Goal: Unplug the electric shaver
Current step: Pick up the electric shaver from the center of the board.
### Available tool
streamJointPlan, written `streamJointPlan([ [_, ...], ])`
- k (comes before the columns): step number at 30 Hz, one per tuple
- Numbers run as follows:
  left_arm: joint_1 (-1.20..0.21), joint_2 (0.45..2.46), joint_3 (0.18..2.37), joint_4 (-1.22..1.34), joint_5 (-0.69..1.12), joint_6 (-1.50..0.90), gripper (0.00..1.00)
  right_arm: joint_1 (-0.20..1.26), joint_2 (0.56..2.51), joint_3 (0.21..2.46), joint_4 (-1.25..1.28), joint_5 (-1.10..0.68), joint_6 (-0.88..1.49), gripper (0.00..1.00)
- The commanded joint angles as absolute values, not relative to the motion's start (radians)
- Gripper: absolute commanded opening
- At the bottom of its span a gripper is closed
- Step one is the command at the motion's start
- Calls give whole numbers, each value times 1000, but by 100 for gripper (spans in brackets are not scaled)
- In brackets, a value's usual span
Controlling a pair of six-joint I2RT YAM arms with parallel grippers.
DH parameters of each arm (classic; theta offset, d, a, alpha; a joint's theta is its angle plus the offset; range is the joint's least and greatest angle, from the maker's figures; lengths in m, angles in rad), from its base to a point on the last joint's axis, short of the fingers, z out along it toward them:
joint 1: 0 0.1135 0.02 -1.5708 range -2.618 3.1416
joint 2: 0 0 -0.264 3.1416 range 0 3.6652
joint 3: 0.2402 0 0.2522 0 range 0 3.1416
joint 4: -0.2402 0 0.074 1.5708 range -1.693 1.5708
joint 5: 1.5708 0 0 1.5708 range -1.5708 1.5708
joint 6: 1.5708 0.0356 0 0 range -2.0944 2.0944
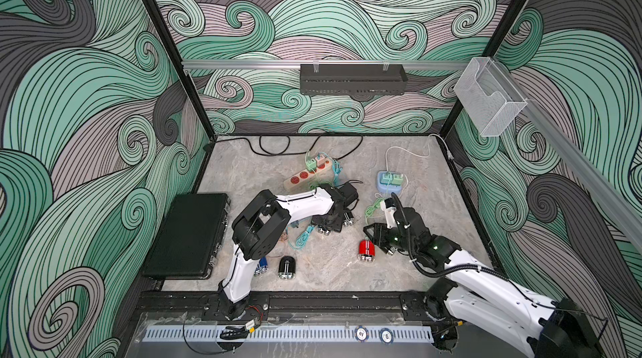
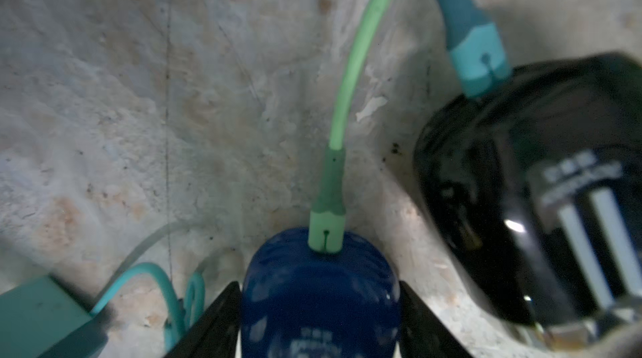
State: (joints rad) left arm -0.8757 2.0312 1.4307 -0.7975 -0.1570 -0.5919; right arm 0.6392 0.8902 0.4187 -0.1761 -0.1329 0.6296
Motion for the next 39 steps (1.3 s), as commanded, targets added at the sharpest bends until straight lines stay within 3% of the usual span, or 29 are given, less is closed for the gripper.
streamJointPlan([
  [1, -881, 2060, 1452, -811, -169, -606, 69, 632, 879, 411, -174, -133, 636, 49],
  [8, -881, 2024, 1403, -757, -144, -595, 54, 632, 930, 390, -101, -176, 656, 44],
  [11, -879, 1927, 1313, -670, -107, -576, 45, 631, 972, 396, -34, -200, 677, 44],
  [16, -867, 1763, 1163, -527, -61, -527, 40, 630, 1143, 422, 143, -297, 735, 44],
  [22, -834, 1672, 1057, -426, 13, -477, 37, 635, 1326, 485, 338, -382, 854, 43],
  [30, -763, 1580, 869, -191, 148, -409, 37, 642, 1426, 576, 365, -419, 928, 43],
  [39, -747, 1542, 813, -106, 198, -351, 37, 676, 1530, 611, 417, -448, 962, 43],
])
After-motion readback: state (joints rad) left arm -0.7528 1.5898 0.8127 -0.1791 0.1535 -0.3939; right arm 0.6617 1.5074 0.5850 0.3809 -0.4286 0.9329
